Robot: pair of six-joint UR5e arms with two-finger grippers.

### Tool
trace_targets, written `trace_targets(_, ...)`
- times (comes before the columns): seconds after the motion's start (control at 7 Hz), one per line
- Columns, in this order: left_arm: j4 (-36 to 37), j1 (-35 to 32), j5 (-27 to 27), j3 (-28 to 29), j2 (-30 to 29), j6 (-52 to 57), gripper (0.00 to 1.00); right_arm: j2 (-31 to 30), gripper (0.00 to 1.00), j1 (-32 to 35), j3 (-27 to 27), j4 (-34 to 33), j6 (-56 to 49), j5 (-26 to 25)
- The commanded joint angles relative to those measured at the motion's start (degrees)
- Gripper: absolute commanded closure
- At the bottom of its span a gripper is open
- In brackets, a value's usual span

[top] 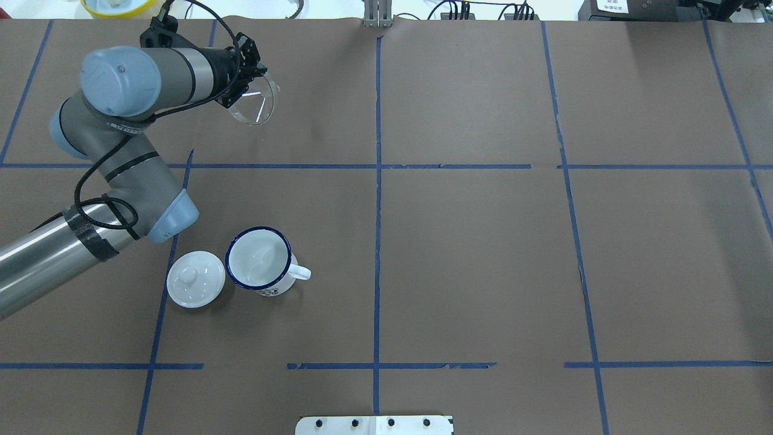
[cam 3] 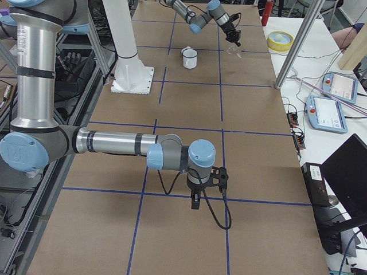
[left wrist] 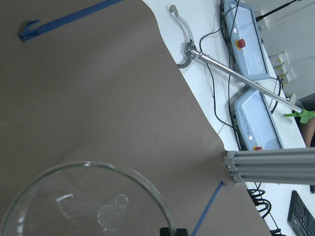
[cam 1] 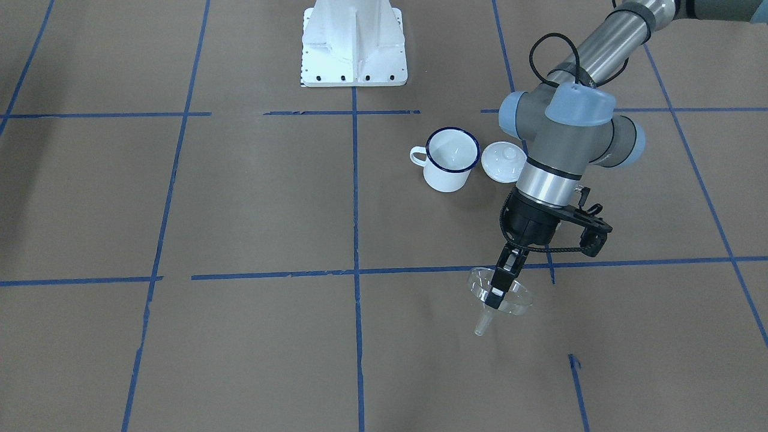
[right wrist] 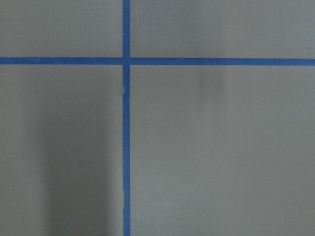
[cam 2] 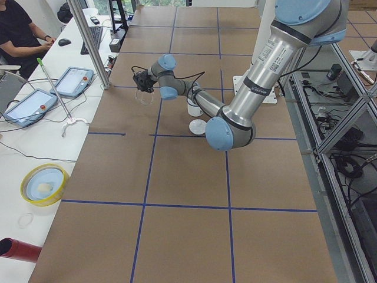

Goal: Remove funnel from cup
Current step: 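Carry the funnel farther from the robot and set it on the table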

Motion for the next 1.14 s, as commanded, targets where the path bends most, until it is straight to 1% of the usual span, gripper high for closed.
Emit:
trace_targets(0.0,-8.01,0.55,0.84,2.71,1.63,-2.58,1.00,0.00,0.00,0.00,0.00,0.00,0.00,0.00)
trace_targets(0.14,-10.30,2.21,3.80,4.72,1.72,-2.77,1.00,0.00,0.00,0.00,0.00,0.00,0.00,0.00)
trace_targets(0.29,-11.28,2.57,4.79,5.09,1.64,-2.95,1.00,0.00,0.00,0.00,-0.09,0.00,0.00,0.00)
trace_targets(0.86,-11.37,4.77,4.80,7.64,1.55,-2.78,1.00,0.00,0.00,0.00,0.00,0.00,0.00,0.00)
trace_targets(1.0,-11.46,4.77,4.80,7.64,1.55,-2.78,0.94,0.00,0.00,0.00,-0.09,0.00,0.00,0.00)
